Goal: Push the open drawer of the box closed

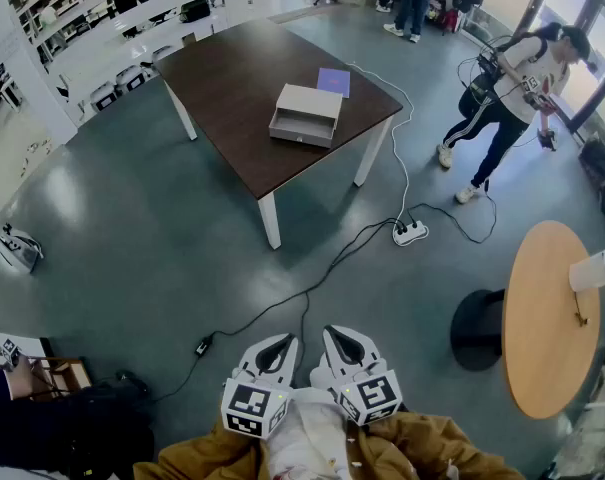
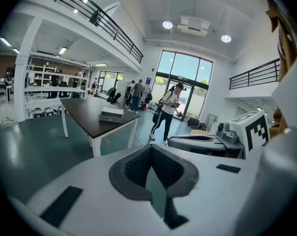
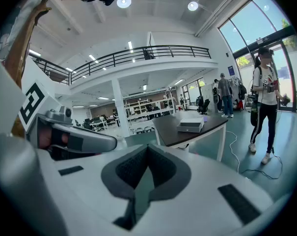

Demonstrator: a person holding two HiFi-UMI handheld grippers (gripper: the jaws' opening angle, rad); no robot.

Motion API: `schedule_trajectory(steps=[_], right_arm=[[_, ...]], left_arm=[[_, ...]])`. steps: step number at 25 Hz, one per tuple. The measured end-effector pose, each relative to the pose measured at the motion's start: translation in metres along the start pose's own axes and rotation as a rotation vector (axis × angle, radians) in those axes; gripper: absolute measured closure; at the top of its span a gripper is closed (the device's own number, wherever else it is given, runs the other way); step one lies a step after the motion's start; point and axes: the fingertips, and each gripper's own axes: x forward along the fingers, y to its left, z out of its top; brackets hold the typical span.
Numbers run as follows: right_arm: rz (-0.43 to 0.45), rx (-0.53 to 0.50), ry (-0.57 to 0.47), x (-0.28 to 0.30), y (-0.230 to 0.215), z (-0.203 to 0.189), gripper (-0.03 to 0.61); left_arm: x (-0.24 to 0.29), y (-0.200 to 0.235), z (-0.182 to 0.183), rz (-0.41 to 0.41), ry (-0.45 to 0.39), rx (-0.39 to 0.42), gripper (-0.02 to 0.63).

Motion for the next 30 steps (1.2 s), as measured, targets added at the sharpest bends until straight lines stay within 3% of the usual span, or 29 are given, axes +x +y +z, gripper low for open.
schedule_trajectory(steps=[12, 19, 30], right_arm=[[-0.007, 0.015, -0.001, 0.006, 0.008, -0.001, 0.574], [0.014, 0.096, -0.011, 0.008, 0.001, 0.004, 0.574], [-0.04, 0.11, -0.001, 0.045, 0.023, 0.002, 0.574]], left_arm=[[-0.003, 0.01, -0.003, -0.006, 0.014, -0.014, 0.609], [-0.004, 0.01, 0.0, 0.0, 0.024, -0.022, 0.607], [-0.027, 0.066, -0.009, 0.005, 0.026, -0.057, 0.607]])
